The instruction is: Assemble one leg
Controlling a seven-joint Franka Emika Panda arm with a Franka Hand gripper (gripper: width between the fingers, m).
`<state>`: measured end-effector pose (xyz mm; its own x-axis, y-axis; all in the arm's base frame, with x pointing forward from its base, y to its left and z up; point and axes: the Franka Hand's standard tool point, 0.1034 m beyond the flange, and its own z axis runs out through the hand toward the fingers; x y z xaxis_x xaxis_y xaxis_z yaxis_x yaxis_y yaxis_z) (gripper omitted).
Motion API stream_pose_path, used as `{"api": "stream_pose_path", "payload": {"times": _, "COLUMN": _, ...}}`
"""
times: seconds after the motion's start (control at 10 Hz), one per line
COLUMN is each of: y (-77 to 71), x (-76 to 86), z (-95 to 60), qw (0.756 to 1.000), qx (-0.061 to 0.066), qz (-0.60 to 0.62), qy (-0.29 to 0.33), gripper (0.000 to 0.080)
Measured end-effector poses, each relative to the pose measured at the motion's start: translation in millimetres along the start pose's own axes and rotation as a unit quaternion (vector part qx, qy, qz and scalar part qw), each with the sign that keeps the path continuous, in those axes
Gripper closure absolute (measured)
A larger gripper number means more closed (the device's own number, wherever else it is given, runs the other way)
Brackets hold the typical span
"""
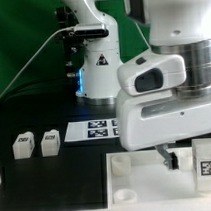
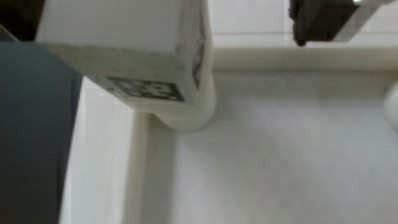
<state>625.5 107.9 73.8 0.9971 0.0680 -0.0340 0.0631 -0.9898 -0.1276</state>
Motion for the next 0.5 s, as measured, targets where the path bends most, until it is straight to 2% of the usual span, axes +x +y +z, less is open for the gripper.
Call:
{"api": "stream_pose_path", "payload": {"times": 0.1, "y": -1.5, "x": -0.3, "z": 0.6, "qw": 1.000, "qx": 0.001, "qz": 0.007, "qy": 0.000, "gripper": 0.0150}}
{"api": "stream_pose_path", "payload": {"times": 0.3, "y": -1.3, "x": -0.3, "z": 0.7, "qw": 1.000, "qx": 0.001, "qz": 0.015, "qy": 0.000, "gripper": 0.0413}}
{"api": "stream_pose_path", "payload": {"times": 0.4, "y": -1.8, "x": -0.4, "z": 0.7, "qw": 0.999, "qx": 0.002, "qz": 0.037, "qy": -0.001, "gripper": 0.0511}}
{"api": "stream_pose_path", "payload": {"times": 0.5, "y": -2.6, "x": -0.6, "z": 1.0, "qw": 0.996, "qx": 0.004, "qz": 0.095, "qy": -0.001, "gripper": 0.0511}}
